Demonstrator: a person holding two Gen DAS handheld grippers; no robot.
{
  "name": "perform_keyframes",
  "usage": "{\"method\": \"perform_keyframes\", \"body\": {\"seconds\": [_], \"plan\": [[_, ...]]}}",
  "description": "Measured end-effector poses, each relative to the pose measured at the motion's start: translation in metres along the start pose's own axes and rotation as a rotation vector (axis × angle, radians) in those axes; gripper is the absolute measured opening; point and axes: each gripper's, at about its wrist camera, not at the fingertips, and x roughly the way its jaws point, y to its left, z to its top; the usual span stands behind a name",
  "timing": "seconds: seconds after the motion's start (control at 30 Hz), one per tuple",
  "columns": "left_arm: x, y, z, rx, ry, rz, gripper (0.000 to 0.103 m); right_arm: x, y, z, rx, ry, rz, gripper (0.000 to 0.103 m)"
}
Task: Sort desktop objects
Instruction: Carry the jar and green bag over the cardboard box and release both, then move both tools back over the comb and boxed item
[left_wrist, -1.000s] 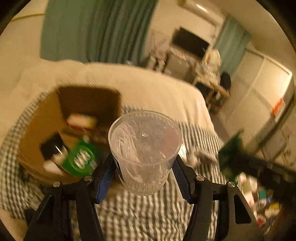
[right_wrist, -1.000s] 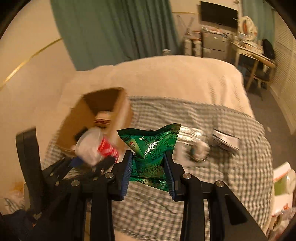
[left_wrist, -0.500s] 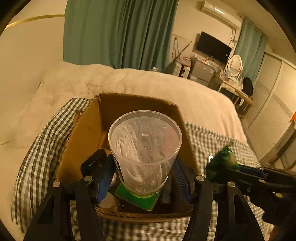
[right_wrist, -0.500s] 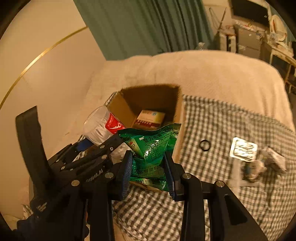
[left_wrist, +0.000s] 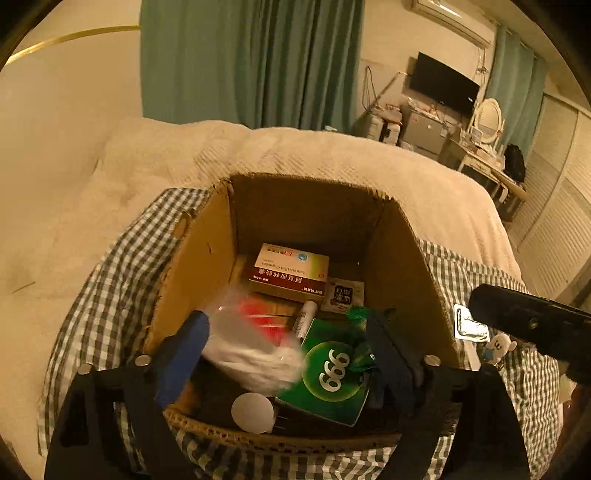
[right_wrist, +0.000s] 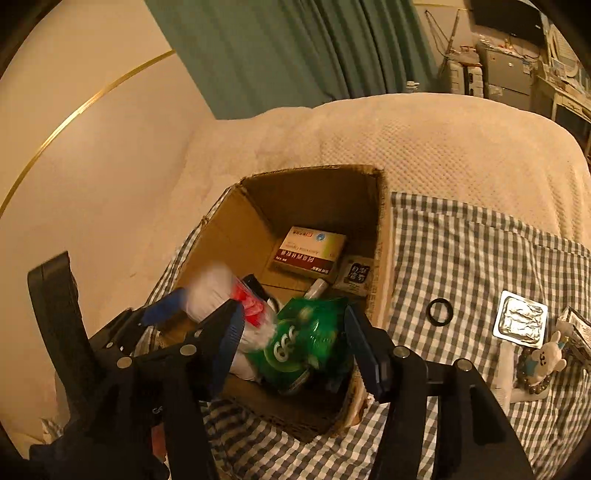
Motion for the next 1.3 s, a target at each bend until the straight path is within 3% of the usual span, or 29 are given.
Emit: {"method": "perform_keyframes", "body": {"seconds": [0.23, 0.4, 0.67, 0.97, 1.3], "plan": [[-0.045, -0.023, -0.003, 0.006, -0.023, -0.042, 0.094, -0.044, -0.008, -0.007, 0.006, -0.041, -0.053, 0.056], [-0.078, -0.064, -0.014, 0.034, -0.011, -0.098, 0.096, -0.093, -0.015, -0.024, -0.018, -0.070, -0.105, 0.056], [-0.095, -0.136, -0.039, 0.106, 0.035, -0.142, 0.096, -0.166, -0.047, -0.065, -0.029, -0.104, -0.202, 0.056], [-0.068, -0.199, -0.068, 0.203, 0.095, -0.134, 0.096, -0.205, -0.123, -0.104, 0.068, -0.121, -0.286, 0.057], [-0.001, -0.247, -0.117, 0.355, 0.198, -0.112, 0.096, -0.186, -0.205, -0.136, 0.187, -0.093, -0.317, 0.057]]}}
